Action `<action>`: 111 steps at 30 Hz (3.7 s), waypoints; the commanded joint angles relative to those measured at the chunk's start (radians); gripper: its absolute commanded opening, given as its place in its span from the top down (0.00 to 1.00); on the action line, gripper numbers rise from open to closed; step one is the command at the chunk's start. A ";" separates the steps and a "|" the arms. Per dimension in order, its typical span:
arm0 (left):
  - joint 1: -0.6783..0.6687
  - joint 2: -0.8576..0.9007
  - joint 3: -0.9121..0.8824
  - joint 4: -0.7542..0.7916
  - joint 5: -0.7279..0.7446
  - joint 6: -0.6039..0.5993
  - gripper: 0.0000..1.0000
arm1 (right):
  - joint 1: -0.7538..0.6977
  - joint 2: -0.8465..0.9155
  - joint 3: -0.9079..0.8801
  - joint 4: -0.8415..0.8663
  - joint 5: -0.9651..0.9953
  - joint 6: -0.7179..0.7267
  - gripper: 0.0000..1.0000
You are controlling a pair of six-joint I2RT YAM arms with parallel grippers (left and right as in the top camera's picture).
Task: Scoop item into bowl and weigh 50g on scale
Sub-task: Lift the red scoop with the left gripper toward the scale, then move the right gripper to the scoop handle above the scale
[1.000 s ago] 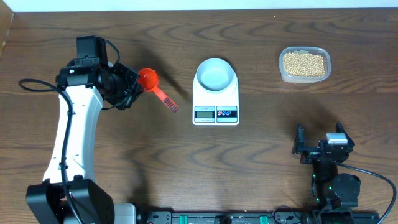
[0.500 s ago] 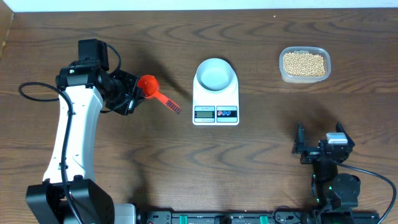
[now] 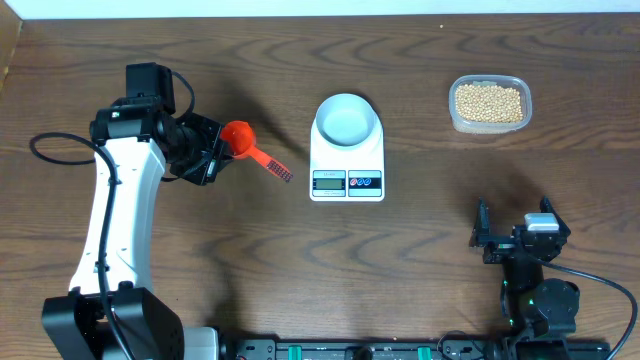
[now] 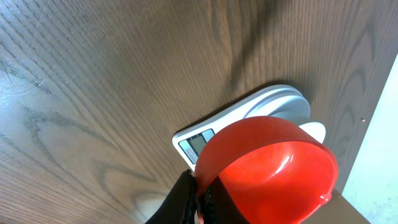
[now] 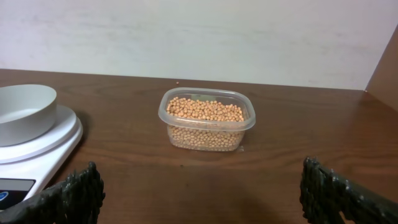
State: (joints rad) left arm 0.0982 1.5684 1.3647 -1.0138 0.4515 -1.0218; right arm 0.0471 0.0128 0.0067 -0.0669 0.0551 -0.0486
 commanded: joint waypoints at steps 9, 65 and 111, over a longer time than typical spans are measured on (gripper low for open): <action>0.001 -0.020 -0.009 -0.040 0.012 -0.118 0.93 | -0.008 -0.002 -0.001 -0.002 -0.001 -0.014 0.01; 0.000 -0.020 -0.009 -0.044 0.013 -0.233 0.93 | -0.008 0.898 0.676 -0.124 -0.779 0.301 0.01; -0.413 -0.020 -0.009 0.156 0.011 -0.739 0.93 | 0.348 1.314 0.679 0.423 -0.790 0.935 0.14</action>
State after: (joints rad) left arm -0.2943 1.5669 1.3636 -0.8619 0.4660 -1.7355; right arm 0.3904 1.3262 0.6704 0.3538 -0.7479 0.8795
